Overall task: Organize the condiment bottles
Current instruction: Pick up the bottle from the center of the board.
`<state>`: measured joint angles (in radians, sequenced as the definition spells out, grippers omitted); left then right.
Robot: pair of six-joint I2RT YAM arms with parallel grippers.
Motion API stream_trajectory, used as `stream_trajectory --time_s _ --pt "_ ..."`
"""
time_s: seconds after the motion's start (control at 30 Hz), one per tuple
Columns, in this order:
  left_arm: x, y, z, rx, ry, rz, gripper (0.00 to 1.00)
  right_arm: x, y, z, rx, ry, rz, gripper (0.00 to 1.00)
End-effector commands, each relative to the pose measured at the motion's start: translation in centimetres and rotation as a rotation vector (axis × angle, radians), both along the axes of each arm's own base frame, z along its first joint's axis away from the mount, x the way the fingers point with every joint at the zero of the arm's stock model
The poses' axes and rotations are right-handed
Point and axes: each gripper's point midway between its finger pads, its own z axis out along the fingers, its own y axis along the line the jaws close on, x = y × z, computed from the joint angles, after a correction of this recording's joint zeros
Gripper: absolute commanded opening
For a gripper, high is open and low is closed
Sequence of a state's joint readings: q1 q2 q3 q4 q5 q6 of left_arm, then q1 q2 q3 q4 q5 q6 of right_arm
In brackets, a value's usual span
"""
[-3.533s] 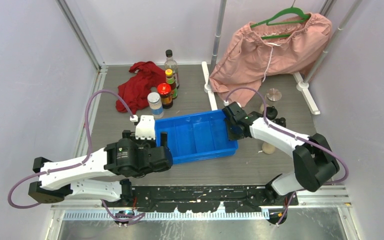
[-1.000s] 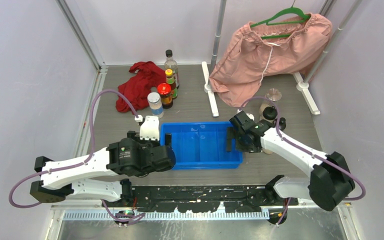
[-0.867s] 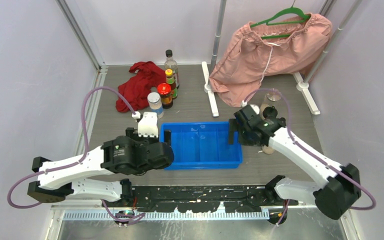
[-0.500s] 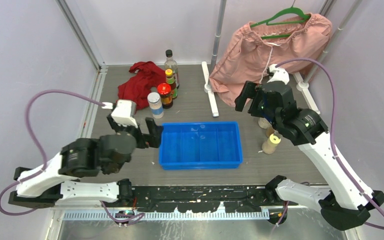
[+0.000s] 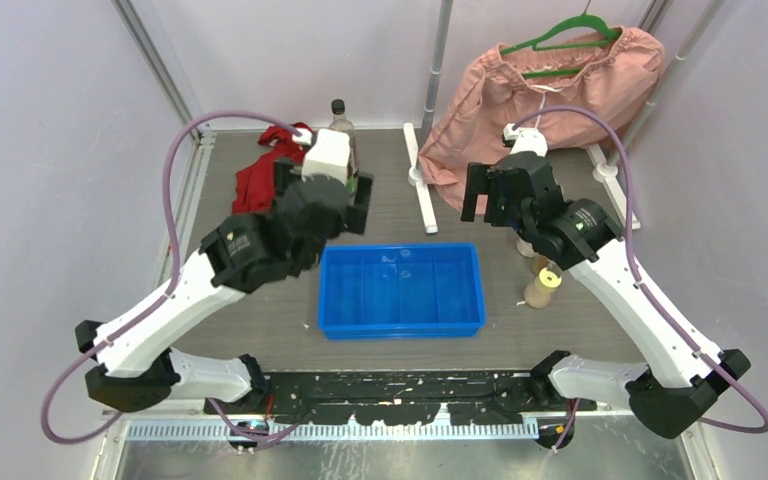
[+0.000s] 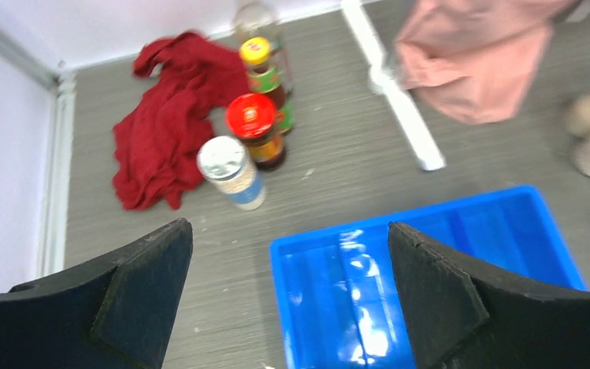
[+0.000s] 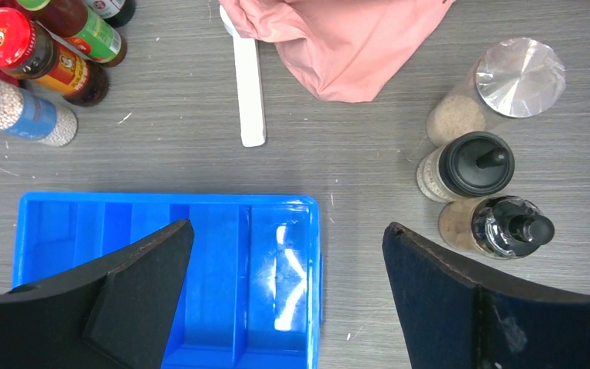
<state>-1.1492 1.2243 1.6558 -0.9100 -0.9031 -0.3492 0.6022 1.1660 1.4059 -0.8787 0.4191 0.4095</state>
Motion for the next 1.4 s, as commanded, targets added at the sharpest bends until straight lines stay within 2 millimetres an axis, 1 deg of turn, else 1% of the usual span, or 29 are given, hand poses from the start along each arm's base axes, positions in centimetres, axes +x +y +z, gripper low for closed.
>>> stream_trajectory --time_s 0.0,0.07,0.2,0.27,0.33,0.4,0.47,0.5,0.67,0.77,0.87,1.03,1.2,1.27,1.37 --pt "3.3 2.5 1.1 -0.107 0.005 0.022 0.98 -0.5 -0.6 1.2 -0.018 -0.069 0.044 1.0" --pt "5.1 2.6 0.7 -0.09 0.024 0.034 0.97 -0.8 -0.6 0.9 -0.015 -0.066 0.055 1.0" --pt "9.2 1.8 -1.7 -0.034 0.125 0.041 0.92 -1.1 -0.5 -0.3 -0.027 -0.037 0.067 1.0" --pt "11.4 1.3 -2.4 -0.023 0.124 0.051 0.91 -1.1 -0.4 -1.1 -0.028 -0.022 0.071 1.0" --pt "13.5 1.1 -3.1 -0.05 0.135 0.056 0.91 -1.1 -0.1 -1.7 -0.023 -0.014 0.081 1.0" --pt "15.7 1.7 -3.8 -0.076 0.15 0.079 0.89 -1.1 0.3 -2.1 -0.008 -0.007 0.09 1.0" --pt "17.6 2.0 -4.3 -0.073 0.141 0.088 0.88 -1.1 0.7 -2.6 0.002 0.003 0.098 1.0" --pt "18.4 2.1 -4.2 -0.056 0.127 0.098 0.86 -1.0 0.9 -2.9 0.008 0.009 0.102 1.0" --pt "21.8 2.2 -3.9 0.044 0.038 0.13 0.84 -0.6 1.7 -5.1 -0.008 0.065 0.125 1.0" --pt "23.6 1.2 -3.8 0.05 -0.042 0.104 0.83 -0.4 2.2 -6.3 -0.014 0.091 0.134 1.0" --pt "25.2 0.8 -4.6 0.034 -0.09 0.102 0.84 -0.1 2.5 -7.1 -0.021 0.11 0.141 1.0" --pt "28.9 0.7 -6.7 0.017 -0.101 0.105 0.83 0.3 2.5 -7.9 -0.047 0.128 0.138 1.0" --pt "32.2 2.0 -8.6 -0.03 -0.1 0.12 0.83 0.7 2.7 -7.8 -0.045 0.116 0.138 1.0" --pt "33.4 2.4 -9.5 -0.042 -0.103 0.119 0.82 0.9 2.9 -8.1 -0.052 0.122 0.141 1.0" --pt "34.7 3.0 -10.7 -0.051 -0.107 0.126 0.82 1.2 3.1 -8.7 -0.06 0.138 0.143 1.0"
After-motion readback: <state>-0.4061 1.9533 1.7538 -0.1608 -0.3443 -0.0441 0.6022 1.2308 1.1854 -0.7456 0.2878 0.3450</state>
